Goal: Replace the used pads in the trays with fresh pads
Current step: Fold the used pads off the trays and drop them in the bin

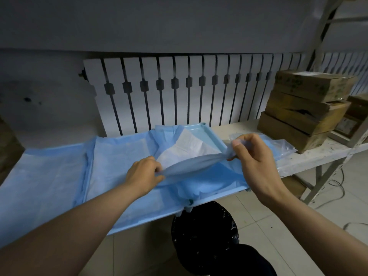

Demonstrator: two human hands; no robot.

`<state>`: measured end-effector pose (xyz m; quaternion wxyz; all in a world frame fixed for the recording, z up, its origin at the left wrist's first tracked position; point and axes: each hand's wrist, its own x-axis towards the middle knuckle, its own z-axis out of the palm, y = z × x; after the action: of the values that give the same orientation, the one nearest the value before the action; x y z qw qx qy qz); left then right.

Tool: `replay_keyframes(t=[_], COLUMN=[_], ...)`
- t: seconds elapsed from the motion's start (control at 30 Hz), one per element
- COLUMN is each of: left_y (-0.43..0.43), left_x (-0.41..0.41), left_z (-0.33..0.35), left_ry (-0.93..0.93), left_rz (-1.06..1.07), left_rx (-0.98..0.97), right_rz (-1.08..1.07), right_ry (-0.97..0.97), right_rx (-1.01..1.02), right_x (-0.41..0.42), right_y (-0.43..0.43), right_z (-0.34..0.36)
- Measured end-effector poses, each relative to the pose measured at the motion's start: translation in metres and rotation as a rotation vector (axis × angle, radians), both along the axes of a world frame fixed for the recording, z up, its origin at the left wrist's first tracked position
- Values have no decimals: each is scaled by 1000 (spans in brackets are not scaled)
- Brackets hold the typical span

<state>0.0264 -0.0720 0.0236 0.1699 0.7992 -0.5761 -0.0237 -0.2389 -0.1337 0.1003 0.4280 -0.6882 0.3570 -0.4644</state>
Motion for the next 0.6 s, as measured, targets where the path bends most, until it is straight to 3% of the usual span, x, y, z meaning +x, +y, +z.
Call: replay_keyframes(t=[0.07, 0.23, 0.3, 0.4, 0.47, 0.6], left_y=[4, 7, 9, 16, 23, 45], left_x=[5, 6, 3, 2, 5, 24], left_z=[-1, 20, 35, 52, 63, 76], left_ry=[63, 109, 84, 56, 68, 19], left_rz=[13, -16, -31, -41, -68, -130], left_rx=[-30, -188, -255, -351, -368, -180], right_rz=[31, -45, -128, -200, -208, -175], right_ry=[91, 746, 805, 699, 514, 204], right_rx=[-28, -274, -287, -281, -198, -29], right_x=[-2, -4, -5, -4, -1, 8], right_y=[-3, -23, -29, -33, -33, -28], right_z=[-1, -10, -9, -5, 2, 19])
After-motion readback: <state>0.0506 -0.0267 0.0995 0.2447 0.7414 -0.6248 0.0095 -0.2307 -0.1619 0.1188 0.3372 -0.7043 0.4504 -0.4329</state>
